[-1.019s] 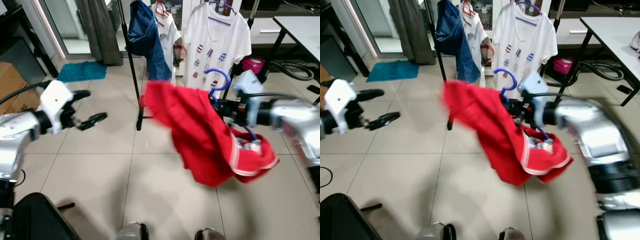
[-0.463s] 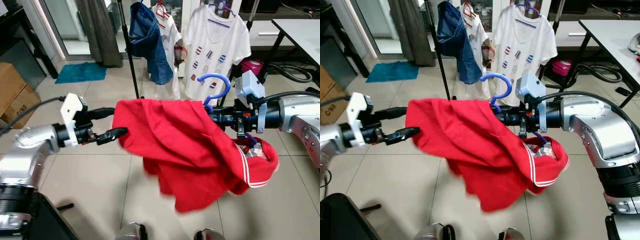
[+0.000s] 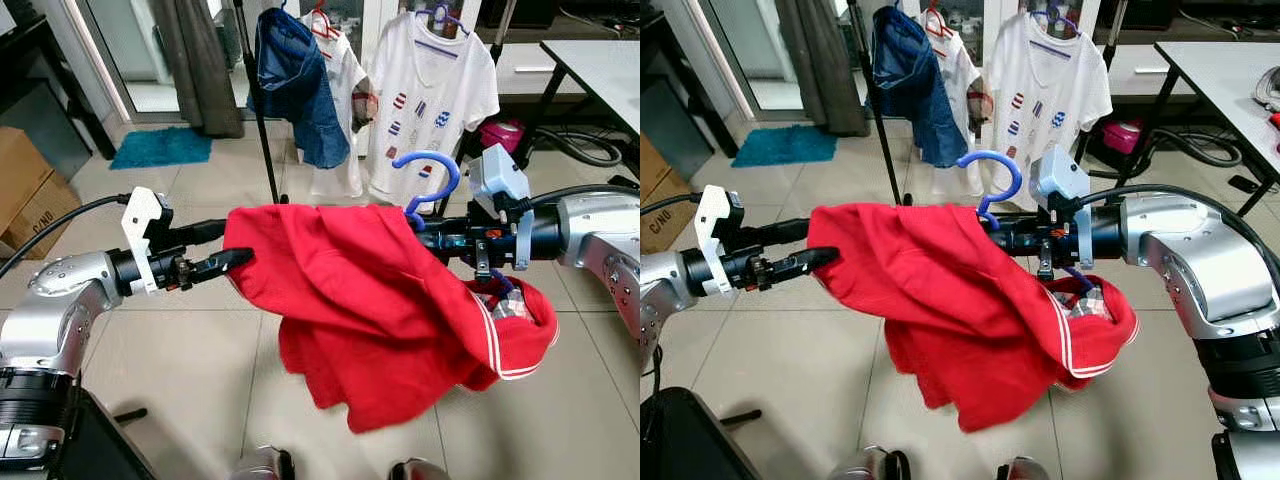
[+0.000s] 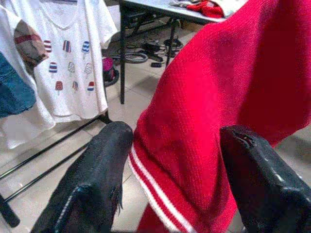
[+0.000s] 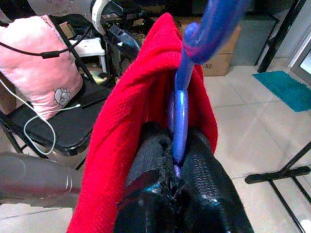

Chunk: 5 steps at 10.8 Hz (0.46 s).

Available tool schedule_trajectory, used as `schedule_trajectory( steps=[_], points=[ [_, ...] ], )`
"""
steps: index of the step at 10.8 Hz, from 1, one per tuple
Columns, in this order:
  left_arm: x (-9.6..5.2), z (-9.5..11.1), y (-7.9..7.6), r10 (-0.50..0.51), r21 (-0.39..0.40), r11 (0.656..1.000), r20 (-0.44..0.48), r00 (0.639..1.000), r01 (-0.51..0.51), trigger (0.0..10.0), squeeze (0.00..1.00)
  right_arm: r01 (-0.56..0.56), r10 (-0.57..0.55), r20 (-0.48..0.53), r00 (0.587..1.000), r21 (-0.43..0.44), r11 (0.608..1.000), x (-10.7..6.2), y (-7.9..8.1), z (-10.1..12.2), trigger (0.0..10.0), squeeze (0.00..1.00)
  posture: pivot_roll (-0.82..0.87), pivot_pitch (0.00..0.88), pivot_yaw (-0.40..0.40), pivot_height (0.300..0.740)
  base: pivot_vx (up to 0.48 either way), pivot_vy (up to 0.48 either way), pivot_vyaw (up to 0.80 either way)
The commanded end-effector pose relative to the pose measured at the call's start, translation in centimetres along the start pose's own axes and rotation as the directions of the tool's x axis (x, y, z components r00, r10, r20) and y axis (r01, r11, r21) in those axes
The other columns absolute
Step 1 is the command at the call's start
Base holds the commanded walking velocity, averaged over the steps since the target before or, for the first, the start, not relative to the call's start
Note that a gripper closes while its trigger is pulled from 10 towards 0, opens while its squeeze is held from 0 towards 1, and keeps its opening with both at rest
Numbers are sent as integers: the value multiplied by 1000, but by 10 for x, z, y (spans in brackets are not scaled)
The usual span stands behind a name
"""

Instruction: Hang hanger

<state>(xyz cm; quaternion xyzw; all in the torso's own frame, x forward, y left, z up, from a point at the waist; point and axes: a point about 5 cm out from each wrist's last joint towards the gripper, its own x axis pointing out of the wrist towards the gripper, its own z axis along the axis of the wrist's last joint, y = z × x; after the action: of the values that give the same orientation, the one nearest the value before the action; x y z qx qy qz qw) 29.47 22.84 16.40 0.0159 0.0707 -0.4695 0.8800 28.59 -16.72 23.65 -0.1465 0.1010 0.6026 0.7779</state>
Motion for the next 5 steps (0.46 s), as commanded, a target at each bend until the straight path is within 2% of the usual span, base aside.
schedule_trajectory(
  steps=[1,5],
  points=[
    [0,2,-2,-12,1,1000,-2,1000,12,0,0,-28,29,21,999,-24,999,1,5,6,10000,0,-129,63,80,740,0,0,0],
    [-7,-1,-3,6,-12,1000,-8,1000,-6,0,0,-30,30,21,999,-20,999,3,7,3,10000,0,-121,48,81,740,0,0,0]
  ],
)
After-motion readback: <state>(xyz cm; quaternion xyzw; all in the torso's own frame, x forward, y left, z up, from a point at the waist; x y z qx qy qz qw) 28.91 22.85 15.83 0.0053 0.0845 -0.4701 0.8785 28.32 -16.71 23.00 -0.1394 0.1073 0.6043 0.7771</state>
